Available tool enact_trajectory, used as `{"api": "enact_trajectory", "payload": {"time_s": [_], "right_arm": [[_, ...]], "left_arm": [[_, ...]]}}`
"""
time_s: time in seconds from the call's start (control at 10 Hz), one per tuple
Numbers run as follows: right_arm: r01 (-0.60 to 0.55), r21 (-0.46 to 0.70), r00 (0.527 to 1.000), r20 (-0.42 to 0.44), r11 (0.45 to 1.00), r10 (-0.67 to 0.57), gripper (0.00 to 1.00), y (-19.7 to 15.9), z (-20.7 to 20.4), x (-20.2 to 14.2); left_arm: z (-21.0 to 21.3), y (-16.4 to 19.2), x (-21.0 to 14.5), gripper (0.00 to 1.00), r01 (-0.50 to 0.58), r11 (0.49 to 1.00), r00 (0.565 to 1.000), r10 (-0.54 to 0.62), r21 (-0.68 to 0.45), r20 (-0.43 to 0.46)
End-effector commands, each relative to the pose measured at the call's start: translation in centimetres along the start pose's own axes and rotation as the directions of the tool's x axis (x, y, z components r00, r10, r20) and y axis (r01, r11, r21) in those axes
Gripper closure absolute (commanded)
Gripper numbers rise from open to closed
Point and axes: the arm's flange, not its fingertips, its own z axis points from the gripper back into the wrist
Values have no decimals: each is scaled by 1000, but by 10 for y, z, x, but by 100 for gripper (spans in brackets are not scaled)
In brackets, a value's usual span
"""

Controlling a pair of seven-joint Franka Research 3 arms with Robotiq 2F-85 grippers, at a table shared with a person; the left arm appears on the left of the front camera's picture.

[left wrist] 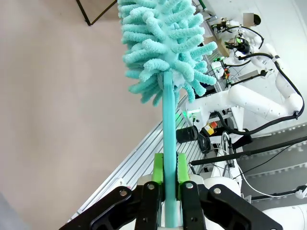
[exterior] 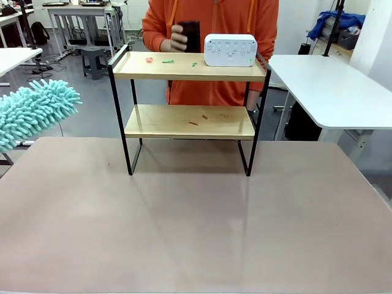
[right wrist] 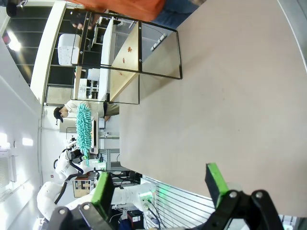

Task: Clean the shelf.
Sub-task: Clean the specific tier of the Shelf with the Duster once objects are removed.

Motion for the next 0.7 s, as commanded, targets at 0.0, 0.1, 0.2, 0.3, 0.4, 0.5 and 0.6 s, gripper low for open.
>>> {"api": "enact_trajectory", "payload": {"time_s": [0.0, 0.1, 0.2, 0.3, 0.4, 0.5, 0.6], "right_arm": [[-25, 16, 1000, 12, 1000, 25, 0, 1, -3, -1], [-25, 16, 1000, 12, 1000, 25, 0, 1, -3, -1], [-25, 16, 1000, 12, 1000, 25, 0, 1, -3, -1], [-25, 16, 1000, 12, 1000, 25, 0, 1, -3, -1], [-25, 16, 1000, 12, 1000, 25, 0, 1, -3, -1], [-25, 16, 1000, 12, 1000, 25, 0, 1, -3, -1], [-25, 16, 1000, 12, 1000, 25, 0, 1, -3, -1]], "left_arm": [[0, 0, 0, 88, 0, 1000, 1000, 0, 0, 0], [-17, -13, -4, 88, 90, 995, 982, -82, 37, -171], [-32, -27, -7, 88, 145, 987, 953, -119, 73, -277], [-41, -41, -8, 88, 181, 973, 930, -122, 143, -347], [-48, -54, -13, 88, 206, 959, 904, -109, 197, -414], [-48, -66, -25, 88, 276, 937, 853, -136, 215, -503], [-49, -76, -28, 88, 301, 941, 846, -191, 151, -498]]}}
